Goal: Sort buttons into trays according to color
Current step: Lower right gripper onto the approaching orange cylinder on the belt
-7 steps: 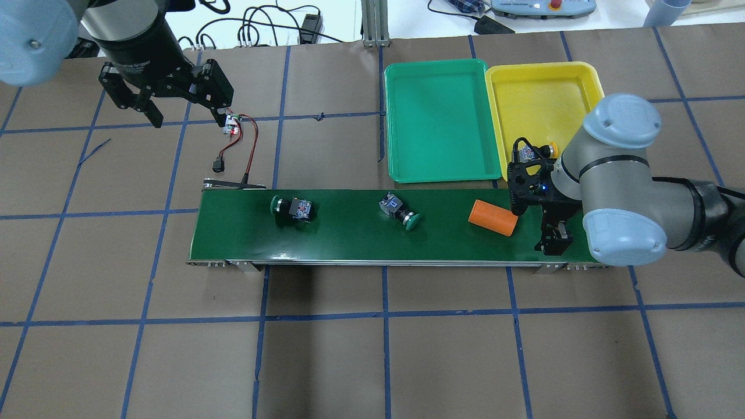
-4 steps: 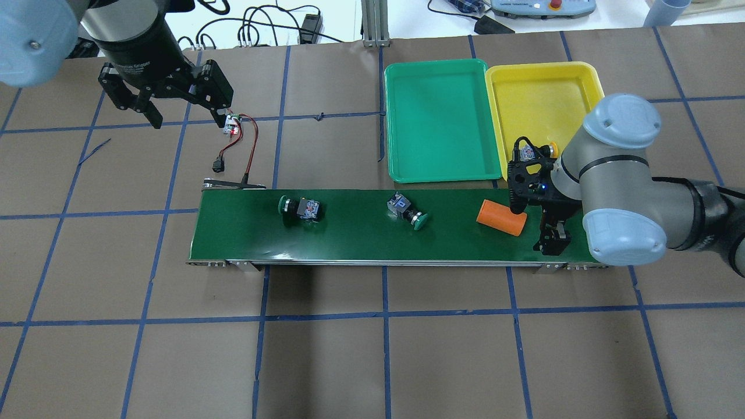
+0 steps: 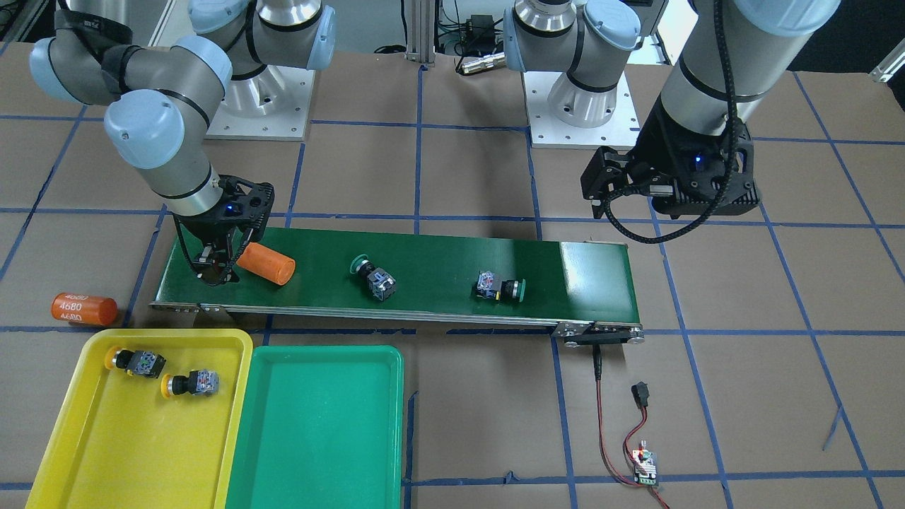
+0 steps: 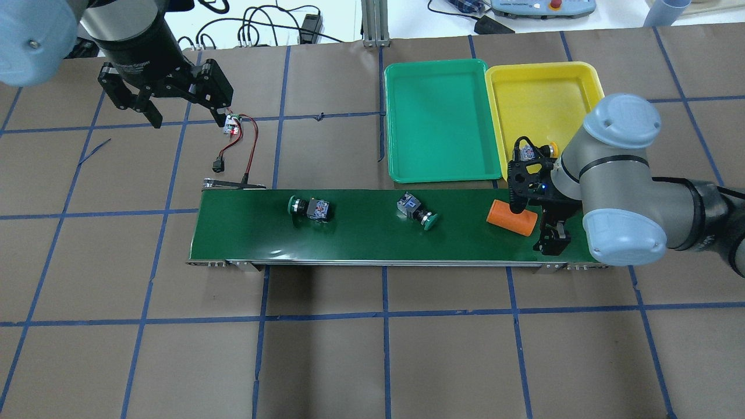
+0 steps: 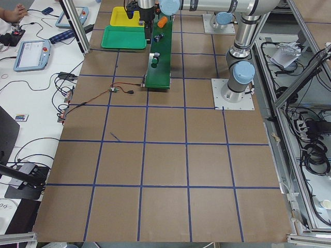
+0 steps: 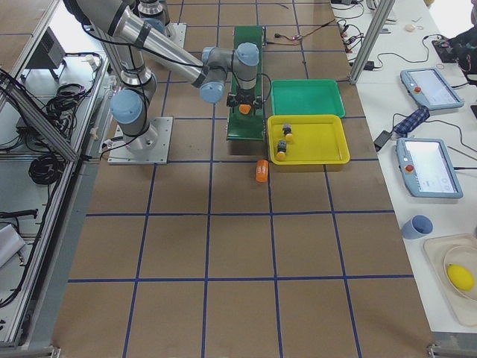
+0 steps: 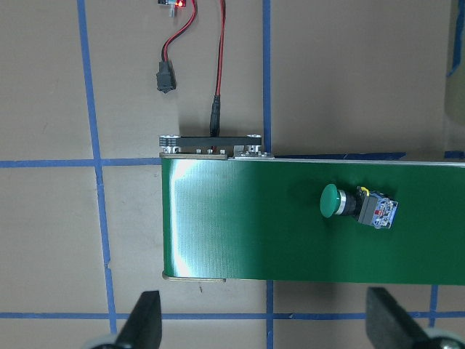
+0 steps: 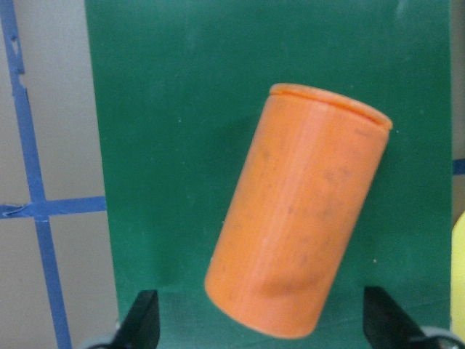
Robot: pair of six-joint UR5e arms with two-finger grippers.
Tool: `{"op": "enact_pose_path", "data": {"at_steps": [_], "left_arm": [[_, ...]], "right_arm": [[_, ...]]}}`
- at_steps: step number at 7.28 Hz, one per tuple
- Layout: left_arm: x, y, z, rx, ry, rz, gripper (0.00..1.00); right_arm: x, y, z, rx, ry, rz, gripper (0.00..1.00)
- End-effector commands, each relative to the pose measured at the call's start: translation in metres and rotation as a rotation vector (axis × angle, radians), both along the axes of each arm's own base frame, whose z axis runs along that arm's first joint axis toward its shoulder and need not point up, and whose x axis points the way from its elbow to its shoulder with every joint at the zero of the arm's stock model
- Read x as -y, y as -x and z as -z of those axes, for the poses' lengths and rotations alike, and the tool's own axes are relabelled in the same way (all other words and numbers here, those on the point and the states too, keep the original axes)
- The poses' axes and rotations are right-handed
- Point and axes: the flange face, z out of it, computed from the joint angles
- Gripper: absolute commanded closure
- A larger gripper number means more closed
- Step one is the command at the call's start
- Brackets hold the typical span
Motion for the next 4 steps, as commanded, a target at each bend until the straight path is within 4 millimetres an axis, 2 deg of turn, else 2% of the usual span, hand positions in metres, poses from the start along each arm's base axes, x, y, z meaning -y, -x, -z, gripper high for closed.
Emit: {"op": "enact_pose_path", "data": {"at_steps": [1, 4], "left_arm": [[0.0004, 0.0006, 0.0022, -0.004, -0.003, -0.004, 0.0], [-0.0035, 0.0005, -0.0019, -0.003, 0.003, -0.003, 0.0]], "right_arm": [[0.0001, -0.0001, 0.0006, 0.001, -0.001, 0.0, 0.0], [0.0007, 0.0, 0.0006, 0.001, -0.001, -0.001, 0.0]]}}
